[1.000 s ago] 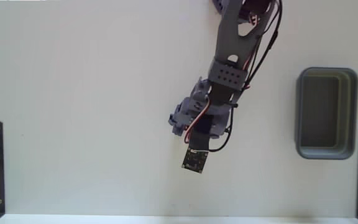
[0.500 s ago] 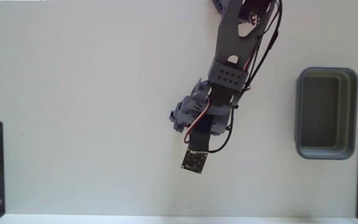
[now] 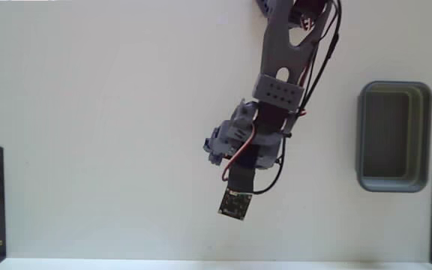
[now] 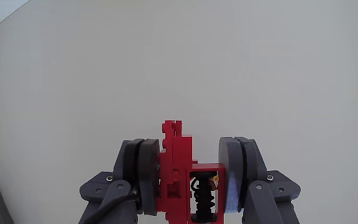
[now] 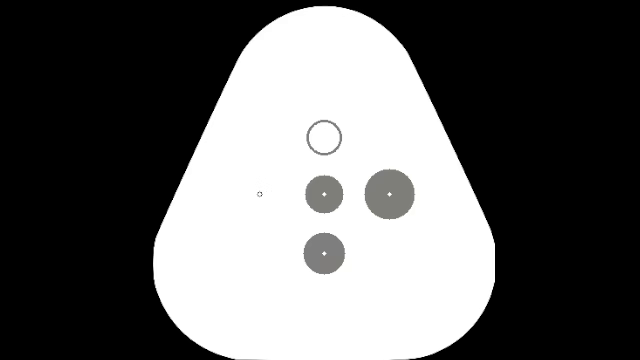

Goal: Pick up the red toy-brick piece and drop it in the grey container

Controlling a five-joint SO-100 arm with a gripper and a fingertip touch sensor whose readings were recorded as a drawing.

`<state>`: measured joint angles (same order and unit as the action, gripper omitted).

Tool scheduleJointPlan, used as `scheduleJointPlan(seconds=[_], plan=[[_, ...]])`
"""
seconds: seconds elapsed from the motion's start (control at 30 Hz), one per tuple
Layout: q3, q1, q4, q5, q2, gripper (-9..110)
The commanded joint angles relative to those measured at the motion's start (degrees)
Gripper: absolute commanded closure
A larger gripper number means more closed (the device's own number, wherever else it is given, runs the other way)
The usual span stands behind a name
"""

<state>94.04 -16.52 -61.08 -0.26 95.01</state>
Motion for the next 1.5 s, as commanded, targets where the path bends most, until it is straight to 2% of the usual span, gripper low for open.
scheduleJointPlan(seconds=[0.0,0.67,1.47], plan=[[-6.0,-0.64,-3.4,0.26,3.11,49],[-31.55,-0.64,-22.6,0.26,-3.23,49],[-32.93,1.58,-23.54,0.26,-3.68,49]])
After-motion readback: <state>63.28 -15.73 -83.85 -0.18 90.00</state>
